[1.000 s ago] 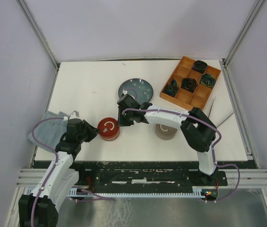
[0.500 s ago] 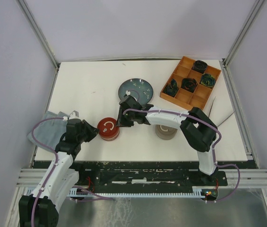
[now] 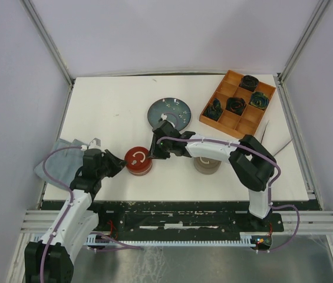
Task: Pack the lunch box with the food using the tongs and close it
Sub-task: Close the box lid on the packing box.
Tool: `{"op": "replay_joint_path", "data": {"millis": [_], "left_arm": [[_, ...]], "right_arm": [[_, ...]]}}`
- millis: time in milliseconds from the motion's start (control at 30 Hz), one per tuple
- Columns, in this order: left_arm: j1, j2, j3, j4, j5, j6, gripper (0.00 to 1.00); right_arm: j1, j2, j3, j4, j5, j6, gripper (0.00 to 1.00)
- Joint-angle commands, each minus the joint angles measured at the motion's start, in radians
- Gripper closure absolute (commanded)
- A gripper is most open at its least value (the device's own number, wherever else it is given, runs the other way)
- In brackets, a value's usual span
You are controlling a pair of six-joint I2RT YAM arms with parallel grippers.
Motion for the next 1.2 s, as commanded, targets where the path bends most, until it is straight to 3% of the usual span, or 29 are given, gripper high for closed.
{"op": "replay_joint_path", "data": {"millis": [0,233,367,767,1167], "left_arm": [[-0.011,0.005,-0.013,0.160,0.218,-0.054,0.85],[-0.078,0.020,0.012,0.209,0.267,-0.057,0.84],[-0.121,0.031,0.017,0.180,0.225,-0.041,0.84],[-0.122,0.010,0.045,0.134,0.174,-0.030,0.78],[-0.124,0.005,0.013,0.103,0.147,-0.023,0.80]], "right_arm": [[0.007,-0.060,-0.053,-0.116,0.083,-0.054,0.71],[0.005,-0.129,-0.140,-0.089,0.075,-0.068,0.77],[0.005,-0.156,-0.177,-0.061,0.085,-0.060,0.80],[0.005,-0.183,-0.148,-0.057,0.030,-0.071,0.96],[0.005,-0.153,-0.123,-0.102,0.027,-0.088,0.93]]}}
